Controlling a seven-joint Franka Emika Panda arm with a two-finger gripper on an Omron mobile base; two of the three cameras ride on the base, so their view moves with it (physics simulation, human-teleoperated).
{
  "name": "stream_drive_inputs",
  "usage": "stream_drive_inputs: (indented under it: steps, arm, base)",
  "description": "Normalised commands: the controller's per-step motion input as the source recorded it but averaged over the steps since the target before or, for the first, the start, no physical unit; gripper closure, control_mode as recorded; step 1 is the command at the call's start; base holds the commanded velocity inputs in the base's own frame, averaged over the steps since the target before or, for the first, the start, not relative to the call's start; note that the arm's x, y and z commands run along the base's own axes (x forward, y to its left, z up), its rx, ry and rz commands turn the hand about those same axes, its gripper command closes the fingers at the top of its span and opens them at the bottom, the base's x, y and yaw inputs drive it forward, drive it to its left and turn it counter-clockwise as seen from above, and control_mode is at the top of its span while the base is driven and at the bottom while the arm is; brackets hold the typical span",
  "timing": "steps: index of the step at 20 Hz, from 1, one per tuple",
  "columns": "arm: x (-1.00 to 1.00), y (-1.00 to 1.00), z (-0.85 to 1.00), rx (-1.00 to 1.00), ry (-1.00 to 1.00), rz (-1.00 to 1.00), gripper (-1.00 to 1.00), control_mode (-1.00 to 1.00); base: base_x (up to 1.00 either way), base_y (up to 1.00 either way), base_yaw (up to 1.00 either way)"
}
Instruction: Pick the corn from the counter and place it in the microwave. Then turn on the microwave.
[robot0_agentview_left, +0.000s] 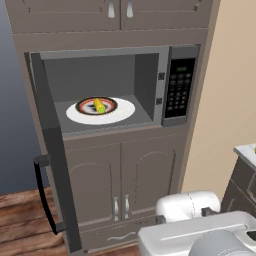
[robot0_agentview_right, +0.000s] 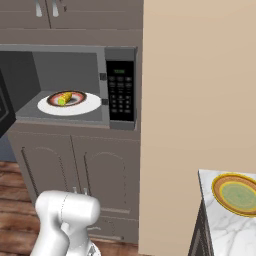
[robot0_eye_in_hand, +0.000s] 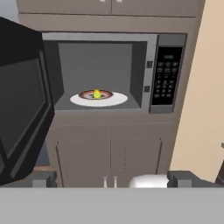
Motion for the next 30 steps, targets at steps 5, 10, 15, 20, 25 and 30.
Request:
stream_drive_inputs:
  steps: [5, 10, 15, 20, 25, 30]
  arm:
    - [0.0, 0.17, -0.08, 0.0, -0.08, 0.0, -1.0, -1.0]
    - [0.0, 0.18, -0.1, 0.0, -0.07, 0.0, -1.0, -1.0]
    - [0.0, 0.22, -0.13, 0.0, -0.06, 0.0, -1.0, -1.0]
    - [0.03, 0.21, -0.14, 0.0, -0.04, 0.0, -1.0, -1.0]
    - [0.1, 0.24, -0.18, 0.0, -0.02, -0.01, -1.0, -1.0]
    - [0.11, 0.27, -0.19, 0.0, -0.02, -0.02, -1.0, -1.0]
  base:
    - [0.0, 0.0, 0.0]
    - [0.0, 0.0, 0.0]
    - [0.0, 0.0, 0.0]
    - [0.0, 0.0, 0.0]
    - [0.0, 0.0, 0.0]
    - [0.0, 0.0, 0.0]
